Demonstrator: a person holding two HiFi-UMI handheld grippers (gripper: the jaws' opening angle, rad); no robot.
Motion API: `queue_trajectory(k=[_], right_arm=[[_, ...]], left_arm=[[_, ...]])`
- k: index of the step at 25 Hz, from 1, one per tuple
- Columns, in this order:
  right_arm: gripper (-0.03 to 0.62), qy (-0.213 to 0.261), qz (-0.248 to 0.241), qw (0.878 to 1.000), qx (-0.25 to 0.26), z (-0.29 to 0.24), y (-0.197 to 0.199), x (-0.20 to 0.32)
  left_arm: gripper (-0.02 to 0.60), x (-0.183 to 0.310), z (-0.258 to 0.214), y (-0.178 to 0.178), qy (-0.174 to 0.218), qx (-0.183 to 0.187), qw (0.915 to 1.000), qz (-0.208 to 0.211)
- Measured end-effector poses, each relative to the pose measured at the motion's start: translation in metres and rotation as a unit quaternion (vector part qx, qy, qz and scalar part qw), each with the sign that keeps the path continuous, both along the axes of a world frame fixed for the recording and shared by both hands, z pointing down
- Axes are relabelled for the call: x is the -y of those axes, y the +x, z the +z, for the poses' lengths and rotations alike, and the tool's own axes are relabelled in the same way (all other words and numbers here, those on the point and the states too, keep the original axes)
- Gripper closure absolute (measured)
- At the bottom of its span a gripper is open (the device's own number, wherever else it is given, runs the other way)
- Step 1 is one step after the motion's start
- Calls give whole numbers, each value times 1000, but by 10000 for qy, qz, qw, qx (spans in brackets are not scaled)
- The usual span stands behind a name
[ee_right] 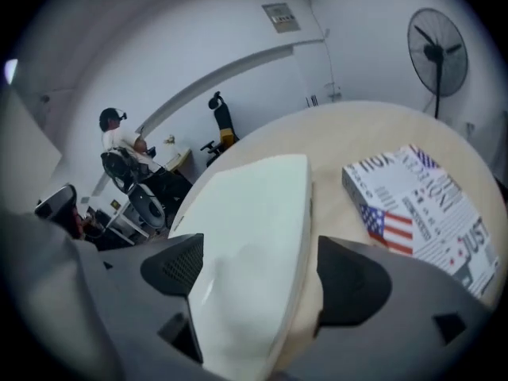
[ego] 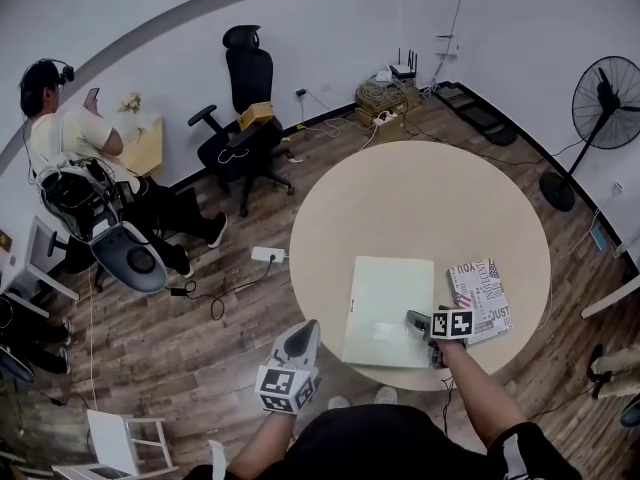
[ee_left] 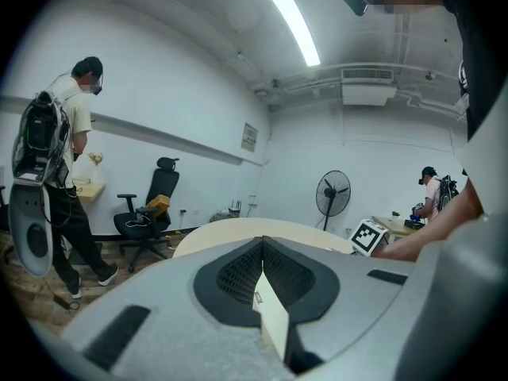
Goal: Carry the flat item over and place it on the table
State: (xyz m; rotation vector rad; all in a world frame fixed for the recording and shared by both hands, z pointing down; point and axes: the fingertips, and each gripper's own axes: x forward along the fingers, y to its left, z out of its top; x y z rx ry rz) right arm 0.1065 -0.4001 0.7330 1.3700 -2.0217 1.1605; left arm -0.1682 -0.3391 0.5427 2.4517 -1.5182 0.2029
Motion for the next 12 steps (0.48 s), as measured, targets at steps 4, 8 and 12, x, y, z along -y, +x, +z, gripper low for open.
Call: queue_trajectory(k=[4, 8, 12], right_arm=[[186, 1228, -355, 9916, -173, -77, -9, 8], [187, 2244, -505, 9723, -416, -156, -19, 14], [234, 2929, -516, 9519, -737, -209, -24, 3]], left_arm=[[577, 4, -4, -1, 31, -53, 10000, -16], [577, 17, -17, -1, 138, -130, 9998, -3], [577, 15, -25, 8, 277, 33, 9994, 181]])
